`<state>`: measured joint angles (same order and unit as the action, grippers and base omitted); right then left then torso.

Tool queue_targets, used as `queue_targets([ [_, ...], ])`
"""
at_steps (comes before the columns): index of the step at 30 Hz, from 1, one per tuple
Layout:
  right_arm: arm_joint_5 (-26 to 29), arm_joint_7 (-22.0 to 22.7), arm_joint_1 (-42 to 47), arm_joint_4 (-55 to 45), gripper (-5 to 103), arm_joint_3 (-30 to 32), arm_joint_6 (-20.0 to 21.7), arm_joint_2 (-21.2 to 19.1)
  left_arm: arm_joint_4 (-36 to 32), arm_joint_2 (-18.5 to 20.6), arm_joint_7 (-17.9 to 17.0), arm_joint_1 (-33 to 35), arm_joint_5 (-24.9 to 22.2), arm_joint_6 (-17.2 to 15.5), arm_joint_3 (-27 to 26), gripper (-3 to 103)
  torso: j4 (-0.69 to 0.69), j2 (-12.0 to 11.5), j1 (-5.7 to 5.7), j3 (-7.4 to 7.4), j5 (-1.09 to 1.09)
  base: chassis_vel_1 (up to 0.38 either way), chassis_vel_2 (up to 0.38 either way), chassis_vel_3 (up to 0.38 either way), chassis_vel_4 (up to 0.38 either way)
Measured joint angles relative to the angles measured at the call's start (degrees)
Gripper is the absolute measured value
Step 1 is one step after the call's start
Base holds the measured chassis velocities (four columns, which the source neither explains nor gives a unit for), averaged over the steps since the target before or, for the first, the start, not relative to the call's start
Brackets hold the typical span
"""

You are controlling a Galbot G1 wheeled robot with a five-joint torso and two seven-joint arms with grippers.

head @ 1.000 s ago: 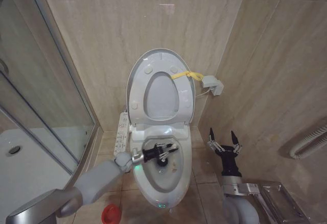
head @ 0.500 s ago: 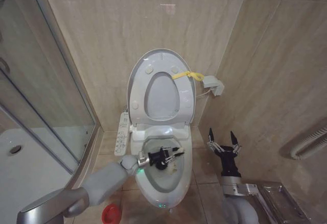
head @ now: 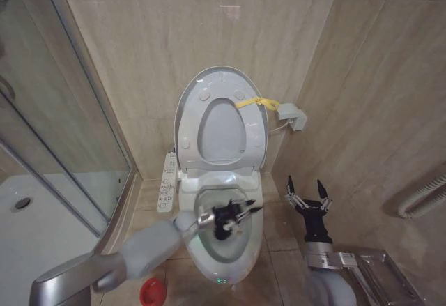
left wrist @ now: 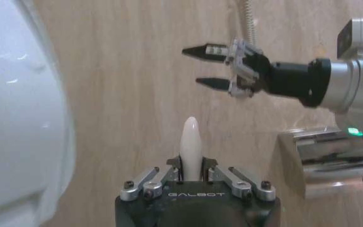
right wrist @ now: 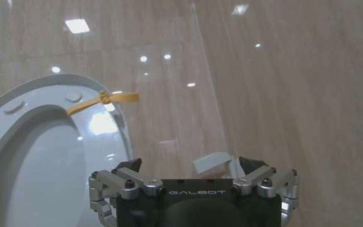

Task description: Open the toilet lid, clean the toilet bowl with a toilet brush, close the toilet lid, and flush.

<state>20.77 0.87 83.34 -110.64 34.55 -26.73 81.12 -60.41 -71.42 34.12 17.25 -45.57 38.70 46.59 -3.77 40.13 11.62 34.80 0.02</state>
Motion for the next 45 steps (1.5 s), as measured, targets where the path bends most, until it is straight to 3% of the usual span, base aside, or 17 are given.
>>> queue_targets([
  [3,0.04,-0.02,0.09,-0.11,100,-0.01,-0.02,0.0,2.38,0.09,-0.07,0.29,0.28,0.09,1.83,20,0.02,-0.01,0.01,0.01,0.02,-0.022,-0.009,-0.007,-0.005],
  [7,0.07,-0.08,0.23,-0.32,100,-0.13,-0.02,-0.34,5.73,0.66,-0.21,1.8,0.63,0.3,2.88,20,0.16,-0.01,0.01,0.02,0.01,0.0,0.0,0.0,0.0],
  [11,0.23,-0.16,0.18,-0.32,100,0.23,-0.04,-0.88,2.79,0.08,-0.88,0.97,-0.45,-0.06,2.23,20,0.14,-0.02,0.01,0.02,0.02,0.0,0.0,0.0,0.0],
  [13,0.5,-0.17,0.04,-0.25,100,0.57,-0.05,-1.1,-0.05,-0.58,-1.35,-0.09,-1.47,-0.21,2.13,20,0.02,0.0,0.0,0.0,-0.01,0.0,0.0,0.0,0.0],
  [18,0.71,-0.22,0.2,-0.19,100,0.6,-0.14,-1.34,4.38,0.14,-1.51,0.66,-1.35,-0.13,5.48,20,0.1,-0.01,0.01,0.02,0.01,0.0,0.0,0.0,0.0],
  [22,0.71,-0.28,0.14,-0.2,100,0.52,-0.16,-1.36,3.63,-0.22,-2.79,-0.31,-2.59,-0.65,5.88,20,0.16,-0.01,0.01,0.02,0.01,0.0,0.0,0.0,0.0],
  [27,0.7,-0.33,0.2,0.08,100,0.78,-0.31,-1.28,-1.85,-0.44,-4.04,-3.26,-5.13,-1.47,7.26,20,0.01,0.0,0.0,0.01,0.01,0.0,0.0,0.0,0.0],
  [30,0.71,-0.36,0.2,0.08,100,0.78,-0.34,-1.02,0.39,0.07,-3.87,-3.3,-4.84,-1.53,9.06,20,0.06,-0.01,0.01,0.02,0.01,0.0,0.0,0.0,0.0],
  [32,0.7,-0.42,0.13,0.07,100,0.56,-0.34,-0.89,3.02,0.48,-4.16,-2.87,-4.64,-1.58,9.99,20,0.18,-0.01,0.01,0.02,0.02,0.0,0.0,0.0,0.0],
  [35,0.69,-0.49,0.14,0.12,100,0.66,-0.35,-1.01,1.72,0.04,-4.6,-2.96,-5.09,-1.93,8.76,20,0.17,-0.01,0.01,0.02,0.02,0.016,0.034,0.012,0.004],
  [37,0.69,-0.5,0.2,0.18,100,1.02,-0.42,-1.02,-0.81,-1.03,-5.51,-3.43,-5.91,-2.18,7.4,20,0.04,-0.01,0.01,0.01,0.0,0.0,0.0,0.0,0.0],
  [40,0.7,-0.5,0.22,0.21,100,1.08,-0.44,-0.83,0.43,-1.39,-6.06,-3.03,-5.53,-1.82,7.5,20,0.0,0.0,0.0,0.01,0.01,0.0,0.0,0.0,0.0],
  [42,0.71,-0.5,0.21,0.22,100,1.01,-0.45,-0.76,1.9,-1.27,-6.3,-2.45,-5.09,-1.73,7.89,20,0.0,0.0,0.01,0.01,0.01,0.0,0.0,0.0,0.0],
  [44,0.69,-0.57,0.13,0.23,100,0.61,-0.44,-0.67,6.75,-0.98,-6.94,-0.73,-3.76,-1.22,8.41,20,0.14,-0.01,0.01,0.02,0.01,0.0,0.0,0.0,0.0],
  [45,0.69,-0.57,0.13,0.23,100,0.61,-0.44,-0.67,6.75,-0.98,-6.94,-0.73,-3.76,-1.22,8.41,20,0.14,-0.01,0.01,0.02,0.01,0.0,0.0,0.0,0.0],
])
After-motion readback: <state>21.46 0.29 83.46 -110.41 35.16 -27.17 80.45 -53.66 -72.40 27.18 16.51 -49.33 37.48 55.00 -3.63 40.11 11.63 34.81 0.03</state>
